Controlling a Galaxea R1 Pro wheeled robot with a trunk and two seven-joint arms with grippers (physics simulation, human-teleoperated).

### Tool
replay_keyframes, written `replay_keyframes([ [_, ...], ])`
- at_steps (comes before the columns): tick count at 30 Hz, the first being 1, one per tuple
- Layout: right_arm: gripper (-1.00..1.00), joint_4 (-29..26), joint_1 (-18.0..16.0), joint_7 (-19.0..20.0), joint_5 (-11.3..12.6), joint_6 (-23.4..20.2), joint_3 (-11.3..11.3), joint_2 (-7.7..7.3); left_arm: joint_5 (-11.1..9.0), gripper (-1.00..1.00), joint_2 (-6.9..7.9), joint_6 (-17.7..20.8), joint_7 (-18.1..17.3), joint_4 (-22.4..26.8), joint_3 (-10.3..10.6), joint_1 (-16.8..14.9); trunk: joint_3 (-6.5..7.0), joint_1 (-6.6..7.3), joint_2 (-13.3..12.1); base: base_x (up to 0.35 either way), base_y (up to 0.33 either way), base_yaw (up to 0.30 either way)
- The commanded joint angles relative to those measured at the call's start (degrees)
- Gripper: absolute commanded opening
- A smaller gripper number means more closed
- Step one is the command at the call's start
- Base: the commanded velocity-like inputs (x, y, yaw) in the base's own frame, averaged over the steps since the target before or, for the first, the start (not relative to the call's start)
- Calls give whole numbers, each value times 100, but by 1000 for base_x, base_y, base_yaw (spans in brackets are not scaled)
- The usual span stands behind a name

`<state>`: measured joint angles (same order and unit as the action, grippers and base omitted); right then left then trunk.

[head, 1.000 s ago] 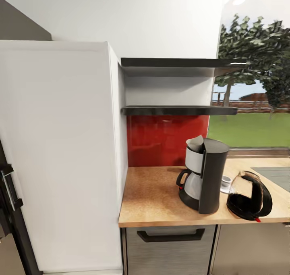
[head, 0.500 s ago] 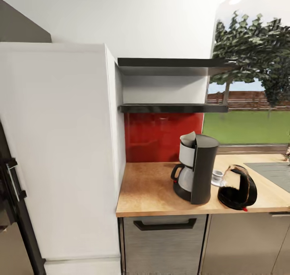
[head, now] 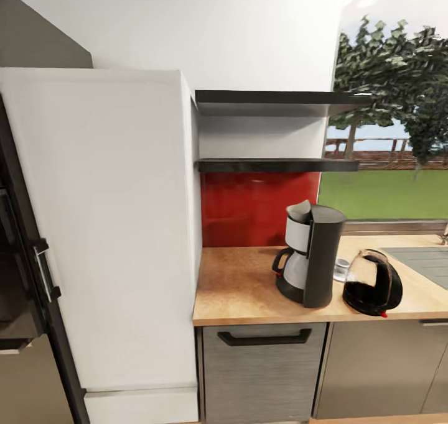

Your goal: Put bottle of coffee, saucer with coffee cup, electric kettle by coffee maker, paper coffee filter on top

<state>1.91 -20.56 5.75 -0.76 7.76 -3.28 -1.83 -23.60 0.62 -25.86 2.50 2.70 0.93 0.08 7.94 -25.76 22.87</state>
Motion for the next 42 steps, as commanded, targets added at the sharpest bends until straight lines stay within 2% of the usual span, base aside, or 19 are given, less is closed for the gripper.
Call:
replay_keyframes([
  [1, -100, 20, 41, 9, 291, 164, -25, -22, 5, 100, 2, -7, 24, 3, 15, 1, -2, -2, 4, 5, 335, 0],
  [5, -100, 20, 117, 60, 629, 235, -24, -36, 4, 100, 6, -7, 24, 3, 15, 1, -2, -2, 4, 40, 198, 0],
  [9, -100, 20, 141, 66, 811, 336, -24, -37, 0, 100, 8, -7, 27, 3, 13, 1, -2, -2, 4, 4, 12, 0],
  [10, -100, 18, 146, 68, 949, 370, -28, -46, -2, 100, 8, -11, 30, 3, 13, 1, -2, -2, 4, 1, 1, 0],
  [30, -100, 8, 148, 75, 999, 419, -30, -63, 13, 100, 5, -10, 22, 1, 17, 1, -2, -2, 4, -115, 0, 0],
  [31, -100, -27, 148, -183, 914, 355, -66, 19, -43, 100, 14, -45, 31, 8, -30, 1, -2, -2, 4, 0, 0, 0],
  [32, -100, -58, 148, -251, 906, 345, -67, 29, -43, 100, 12, -63, 31, 10, -31, 1, -2, -2, 4, 0, 0, 0],
  [33, -100, -879, 148, -407, 947, 313, -40, 90, -24, 100, 7, -123, 31, 11, -25, 3, -2, -2, 4, 0, 0, 0],
  [35, -100, -1346, 148, -405, 966, 280, -19, 94, -32, 100, 3, -117, 36, 11, -43, 2, -2, -2, 4, 0, 0, 0],
  [39, -100, -3105, 148, -489, 906, -124, -36, 146, -39, 100, 0, -58, 59, 11, -63, 1, -2, -2, 4, 0, 0, 0],
  [40, -100, -3336, 148, -512, 881, -198, -46, 158, -37, 100, 0, -48, 66, 11, -63, 1, -2, -2, 4, 0, 0, 0],
  [42, -100, -4181, 148, -601, 677, -564, -79, 192, -33, 100, 0, 3, 82, 11, -65, 1, -2, -2, 4, 0, 0, 0],
])
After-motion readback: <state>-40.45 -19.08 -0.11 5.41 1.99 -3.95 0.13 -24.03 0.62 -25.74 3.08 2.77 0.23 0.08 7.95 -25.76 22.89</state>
